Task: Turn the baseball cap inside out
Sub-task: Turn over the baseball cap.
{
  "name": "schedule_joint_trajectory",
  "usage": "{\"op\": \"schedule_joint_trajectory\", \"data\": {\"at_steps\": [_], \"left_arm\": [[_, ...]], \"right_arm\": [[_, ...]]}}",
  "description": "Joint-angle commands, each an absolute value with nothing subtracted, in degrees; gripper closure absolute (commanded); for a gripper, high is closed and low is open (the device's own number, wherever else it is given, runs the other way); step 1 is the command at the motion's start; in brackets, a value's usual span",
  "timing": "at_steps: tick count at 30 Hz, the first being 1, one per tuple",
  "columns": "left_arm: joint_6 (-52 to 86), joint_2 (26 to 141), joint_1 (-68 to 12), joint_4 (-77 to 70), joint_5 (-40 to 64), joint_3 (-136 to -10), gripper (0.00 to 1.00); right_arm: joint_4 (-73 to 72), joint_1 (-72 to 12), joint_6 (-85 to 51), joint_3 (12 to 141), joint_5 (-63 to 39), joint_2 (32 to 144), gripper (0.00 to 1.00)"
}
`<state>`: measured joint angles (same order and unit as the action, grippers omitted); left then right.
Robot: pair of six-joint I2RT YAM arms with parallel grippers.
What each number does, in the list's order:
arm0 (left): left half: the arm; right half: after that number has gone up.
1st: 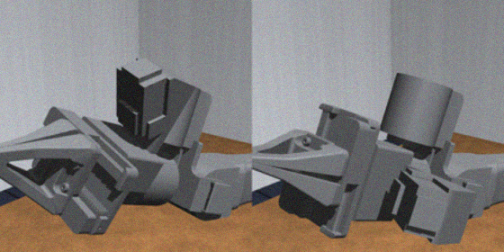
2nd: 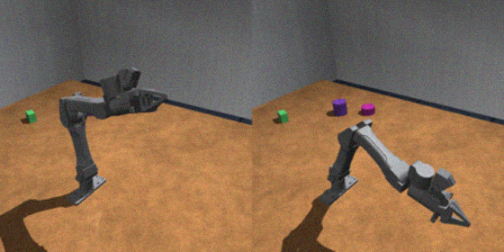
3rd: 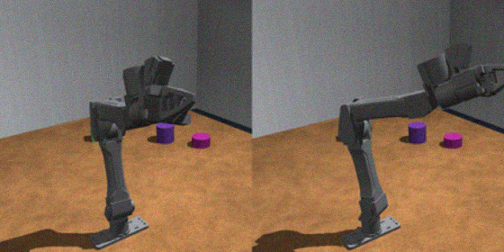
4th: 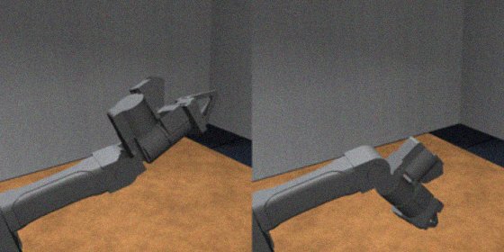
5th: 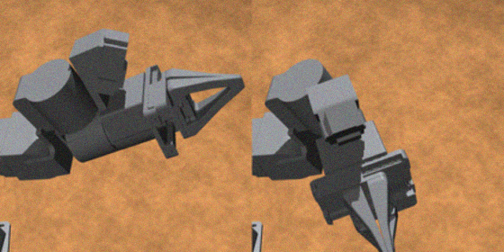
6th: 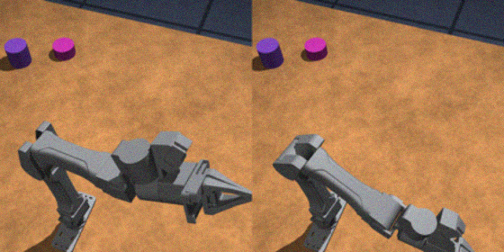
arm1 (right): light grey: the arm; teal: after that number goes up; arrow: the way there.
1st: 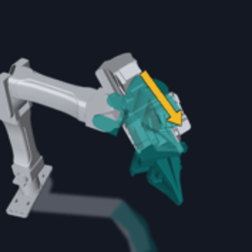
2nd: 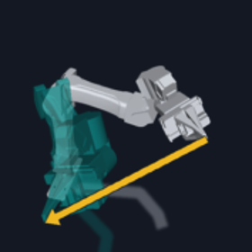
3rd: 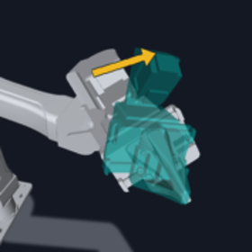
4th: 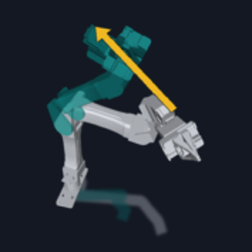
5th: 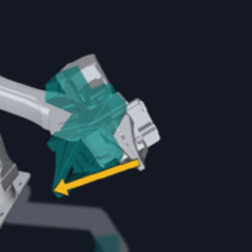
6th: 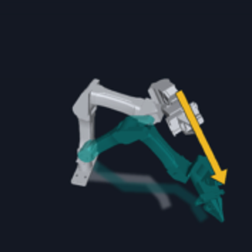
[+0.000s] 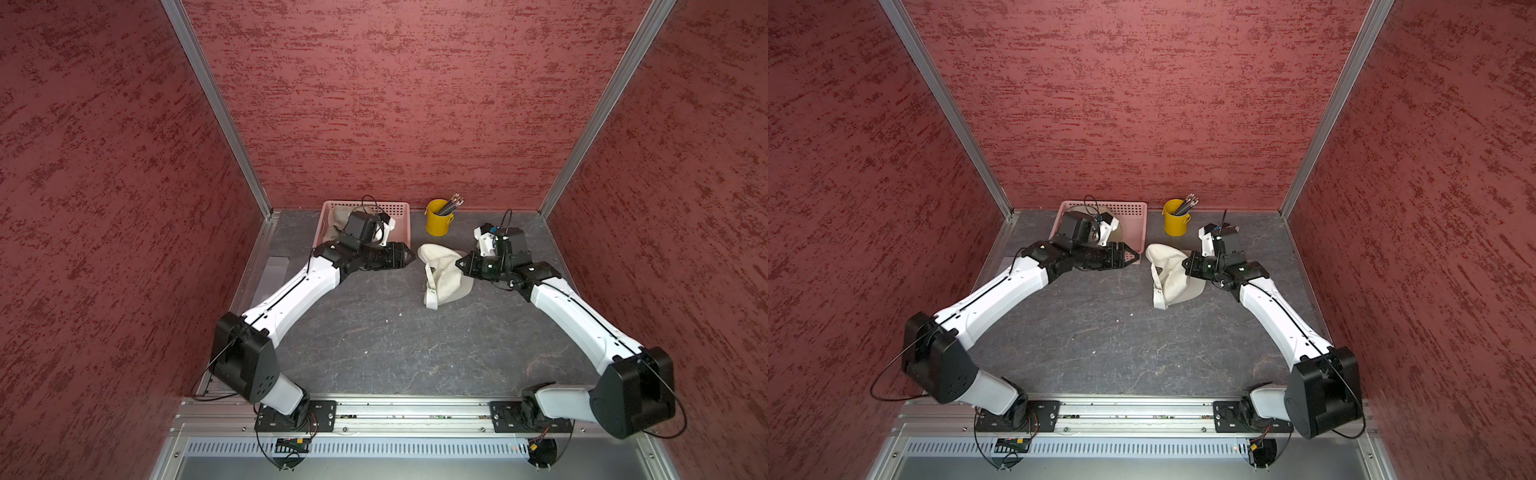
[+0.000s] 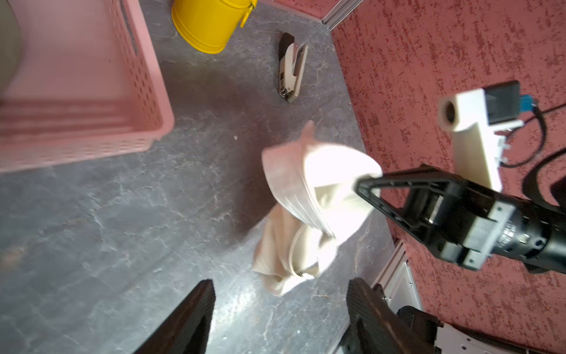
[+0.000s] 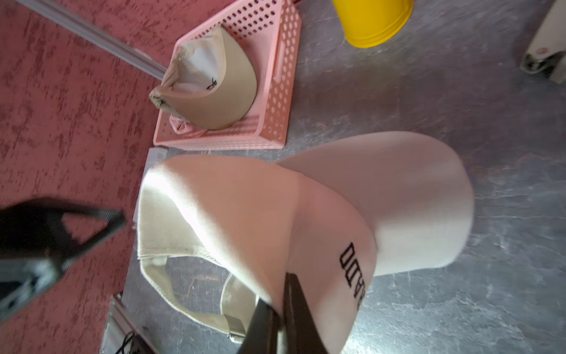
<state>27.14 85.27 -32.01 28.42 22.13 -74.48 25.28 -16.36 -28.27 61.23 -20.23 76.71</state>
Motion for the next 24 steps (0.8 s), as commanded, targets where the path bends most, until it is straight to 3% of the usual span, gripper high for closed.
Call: {"op": "schedule_joint_trajectory", "data": {"at_steps": [1,10,24], "left_arm": [[32.67,83.68,-36.35,24.58,8.2,-69.62,0.26],[35.16,87.3,-46.2,12.21,-10.69,-65.29,0.24],[38.5,97.19,-48.95,8.78,-13.78,-68.67,0.28]], "right_arm": [[23.61,-16.86,-33.64,63.9,-14.91,77.43,1.0],[22.2,-20.43,-37.27,63.86,-10.03,77.77,1.0],[23.29,-23.15,-37.62,65.33,-6.15,78.44,1.0]]}}
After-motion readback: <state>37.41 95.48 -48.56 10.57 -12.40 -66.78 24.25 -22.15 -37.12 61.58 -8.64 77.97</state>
